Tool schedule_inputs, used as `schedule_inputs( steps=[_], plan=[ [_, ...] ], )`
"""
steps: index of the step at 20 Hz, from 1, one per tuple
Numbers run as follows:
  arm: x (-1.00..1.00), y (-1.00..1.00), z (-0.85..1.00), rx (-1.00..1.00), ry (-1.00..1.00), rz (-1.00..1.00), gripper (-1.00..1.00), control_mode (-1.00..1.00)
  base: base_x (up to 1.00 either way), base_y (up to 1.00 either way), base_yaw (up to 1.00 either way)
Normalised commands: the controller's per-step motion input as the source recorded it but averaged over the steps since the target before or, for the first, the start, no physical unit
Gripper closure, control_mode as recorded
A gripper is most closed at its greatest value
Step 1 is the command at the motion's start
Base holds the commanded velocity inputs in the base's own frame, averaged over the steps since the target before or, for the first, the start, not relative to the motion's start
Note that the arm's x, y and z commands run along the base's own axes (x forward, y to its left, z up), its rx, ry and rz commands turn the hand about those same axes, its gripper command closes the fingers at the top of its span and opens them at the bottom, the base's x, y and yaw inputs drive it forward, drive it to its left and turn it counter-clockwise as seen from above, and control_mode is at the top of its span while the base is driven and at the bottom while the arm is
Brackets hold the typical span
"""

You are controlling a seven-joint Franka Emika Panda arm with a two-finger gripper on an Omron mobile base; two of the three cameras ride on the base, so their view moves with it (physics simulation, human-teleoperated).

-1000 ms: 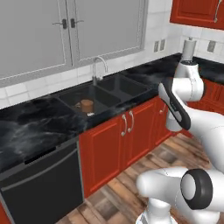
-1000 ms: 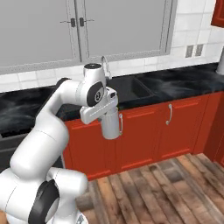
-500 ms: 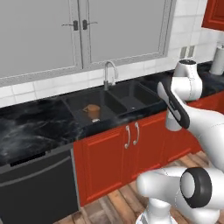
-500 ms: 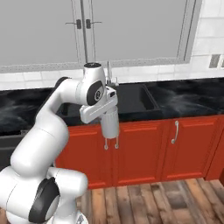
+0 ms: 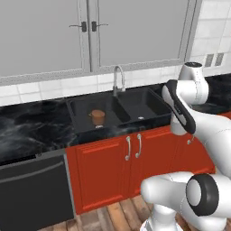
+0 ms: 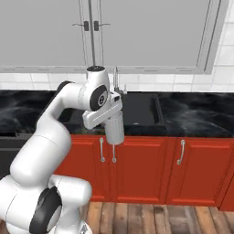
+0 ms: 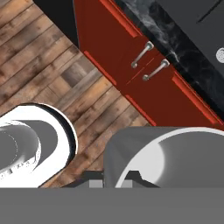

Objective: Pick the jar and glass cup and place them in the sink. Then turn on the water.

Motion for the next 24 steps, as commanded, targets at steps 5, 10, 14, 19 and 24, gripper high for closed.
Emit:
schedule_inputs(
  steps=[5,10,14,19,24],
  plan=[
    [0.00,0.00,0.00,0.00,0.00,0.00,1.00,1.00,0.62,-0.41,0.28],
    [0.00,0.00,0.00,0.00,0.00,0.00,1.00,1.00,0.64,-0.32,0.23],
    [0.00,0.00,0.00,0.00,0.00,0.00,1.00,1.00,0.59,-0.37,0.22],
    [0.00,0.00,0.00,0.00,0.00,0.00,1.00,1.00,0.22,-0.56,0.25],
    [0.00,0.00,0.00,0.00,0.00,0.00,1.00,1.00,0.28,-0.48,0.25]
  ],
)
